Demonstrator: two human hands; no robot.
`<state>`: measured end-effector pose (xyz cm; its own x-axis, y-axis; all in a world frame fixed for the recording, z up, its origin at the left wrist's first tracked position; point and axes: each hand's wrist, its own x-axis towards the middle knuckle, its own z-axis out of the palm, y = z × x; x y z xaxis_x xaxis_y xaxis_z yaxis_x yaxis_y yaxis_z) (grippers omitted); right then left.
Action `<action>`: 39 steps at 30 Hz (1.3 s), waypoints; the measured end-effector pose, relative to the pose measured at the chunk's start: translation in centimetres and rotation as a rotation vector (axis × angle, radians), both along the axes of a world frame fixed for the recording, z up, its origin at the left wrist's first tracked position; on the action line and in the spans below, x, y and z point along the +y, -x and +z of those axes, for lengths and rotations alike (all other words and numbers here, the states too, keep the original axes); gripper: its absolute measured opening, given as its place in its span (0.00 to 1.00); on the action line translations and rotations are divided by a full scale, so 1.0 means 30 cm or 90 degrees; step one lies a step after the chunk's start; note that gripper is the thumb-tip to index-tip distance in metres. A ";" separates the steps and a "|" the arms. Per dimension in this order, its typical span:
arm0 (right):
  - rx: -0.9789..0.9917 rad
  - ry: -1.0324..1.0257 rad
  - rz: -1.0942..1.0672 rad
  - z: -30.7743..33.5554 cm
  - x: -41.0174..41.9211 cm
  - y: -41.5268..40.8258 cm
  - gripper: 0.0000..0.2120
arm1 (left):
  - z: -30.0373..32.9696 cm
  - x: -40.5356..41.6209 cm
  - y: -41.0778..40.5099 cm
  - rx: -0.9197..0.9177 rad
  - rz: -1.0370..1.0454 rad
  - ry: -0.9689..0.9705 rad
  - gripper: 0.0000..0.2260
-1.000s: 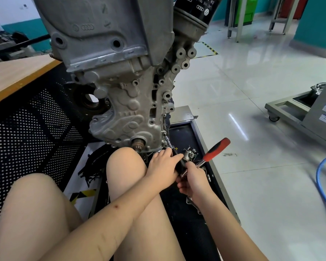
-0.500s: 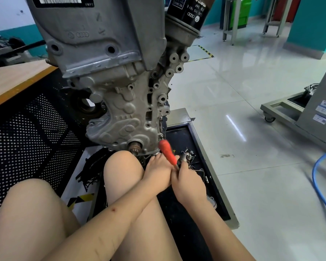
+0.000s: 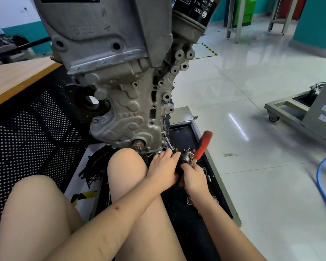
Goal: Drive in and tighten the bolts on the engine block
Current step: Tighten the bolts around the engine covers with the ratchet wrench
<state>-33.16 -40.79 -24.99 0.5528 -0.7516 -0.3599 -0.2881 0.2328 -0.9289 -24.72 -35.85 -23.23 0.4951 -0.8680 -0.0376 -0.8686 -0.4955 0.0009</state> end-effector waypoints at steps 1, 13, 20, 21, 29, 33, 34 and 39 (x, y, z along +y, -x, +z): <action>-0.025 -0.057 -0.014 0.002 -0.002 0.003 0.09 | -0.002 -0.001 -0.001 -0.002 -0.005 -0.004 0.27; 0.012 -0.127 0.032 -0.012 0.000 0.020 0.16 | -0.031 -0.013 0.000 0.188 0.078 0.059 0.25; 0.066 -0.120 0.074 -0.027 0.010 0.024 0.16 | -0.033 -0.079 -0.075 0.613 0.445 0.326 0.08; 0.074 -0.118 0.082 -0.030 0.016 0.024 0.16 | -0.035 -0.088 -0.083 0.660 0.482 0.336 0.09; 0.069 -0.153 0.063 -0.044 0.034 -0.001 0.15 | -0.028 -0.128 -0.163 0.918 0.607 0.417 0.09; 0.060 -0.183 0.049 -0.050 0.025 0.002 0.12 | -0.034 -0.130 -0.172 0.942 0.606 0.408 0.14; 0.056 -0.190 0.045 -0.051 0.025 0.004 0.12 | -0.038 -0.131 -0.175 0.947 0.606 0.405 0.14; 0.050 -0.227 0.059 -0.067 0.016 0.012 0.08 | -0.049 -0.144 -0.192 0.963 0.619 0.460 0.12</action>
<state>-33.53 -40.29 -27.01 0.5729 -0.5189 -0.6345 -0.3907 0.5077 -0.7679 -18.96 -40.16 -24.71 0.6475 -0.4043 -0.6460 0.5766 -0.2944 0.7622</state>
